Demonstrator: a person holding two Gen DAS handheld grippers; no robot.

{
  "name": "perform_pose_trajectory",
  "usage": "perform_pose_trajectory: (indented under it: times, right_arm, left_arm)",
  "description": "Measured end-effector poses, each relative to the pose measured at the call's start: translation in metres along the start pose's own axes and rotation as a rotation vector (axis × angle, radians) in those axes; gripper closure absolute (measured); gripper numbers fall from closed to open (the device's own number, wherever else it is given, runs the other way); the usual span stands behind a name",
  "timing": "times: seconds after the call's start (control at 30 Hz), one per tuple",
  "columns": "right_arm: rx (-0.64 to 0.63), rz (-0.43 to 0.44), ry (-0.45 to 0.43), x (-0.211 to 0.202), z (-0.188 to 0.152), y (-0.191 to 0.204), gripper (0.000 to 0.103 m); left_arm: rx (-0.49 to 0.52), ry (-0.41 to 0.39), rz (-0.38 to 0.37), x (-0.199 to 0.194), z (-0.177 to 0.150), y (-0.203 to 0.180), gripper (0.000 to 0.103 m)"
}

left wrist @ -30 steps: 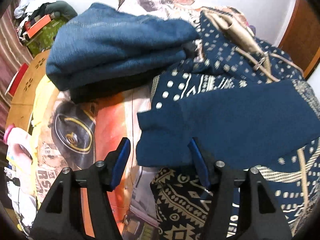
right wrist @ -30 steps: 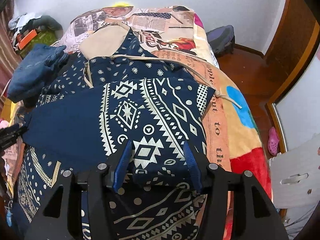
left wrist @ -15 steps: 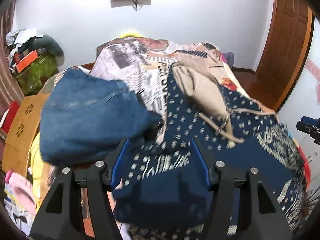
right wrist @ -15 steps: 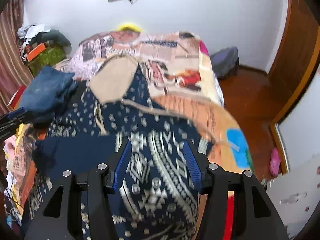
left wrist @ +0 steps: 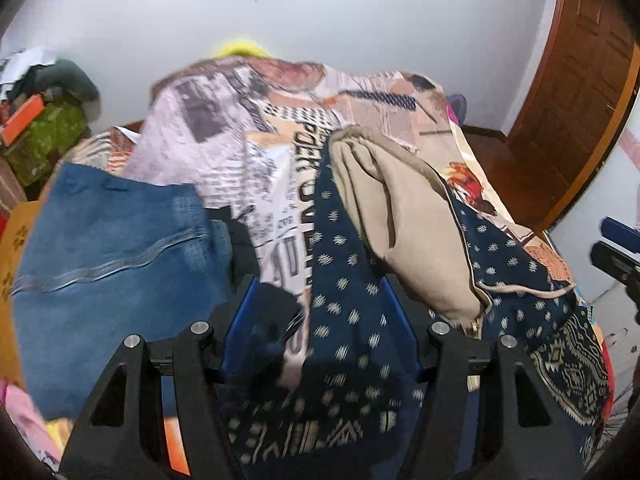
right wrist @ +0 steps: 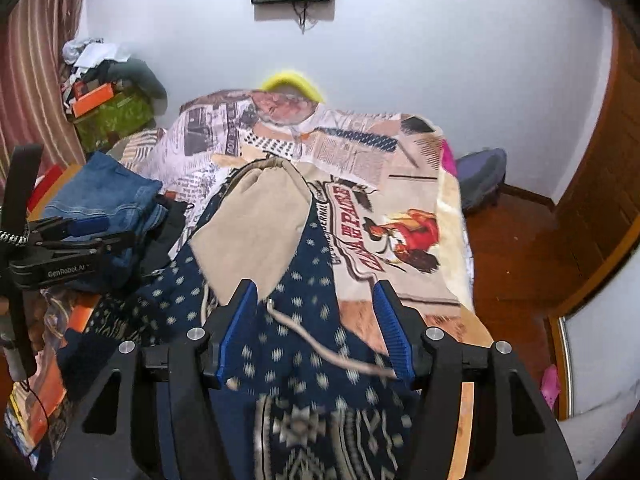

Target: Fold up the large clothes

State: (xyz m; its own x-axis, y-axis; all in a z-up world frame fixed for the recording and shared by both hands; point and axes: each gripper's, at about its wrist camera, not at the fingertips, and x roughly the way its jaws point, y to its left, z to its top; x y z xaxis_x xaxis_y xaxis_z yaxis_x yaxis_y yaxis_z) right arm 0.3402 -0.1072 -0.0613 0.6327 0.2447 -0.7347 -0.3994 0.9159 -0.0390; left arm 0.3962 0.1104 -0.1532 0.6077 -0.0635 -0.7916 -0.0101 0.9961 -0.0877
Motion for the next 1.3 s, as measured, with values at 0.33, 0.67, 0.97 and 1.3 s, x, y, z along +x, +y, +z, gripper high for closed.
perform_pose_trajectory:
  times: [0.33, 0.67, 0.97, 1.3]
  right_arm:
    - [0.096, 0.053, 0.247, 0.123, 0.021, -0.009, 0.047]
    - [0.099, 0.06, 0.278, 0.176, 0.033, -0.015, 0.048]
    - [0.126, 0.094, 0.24, 0.169, 0.03, -0.018, 0.091]
    - [0.131, 0.107, 0.135, 0.089, 0.034, -0.027, 0.093]
  left_arm:
    - [0.003, 0.152, -0.022, 0.101, 0.013, -0.011, 0.043]
    - [-0.028, 0.131, -0.111, 0.127, 0.03, -0.003, 0.042]
    - [-0.004, 0.102, -0.104, 0.116, 0.023, -0.015, 0.09]
    - [0.049, 0.013, -0.073, 0.04, 0.022, -0.029, 0.093]
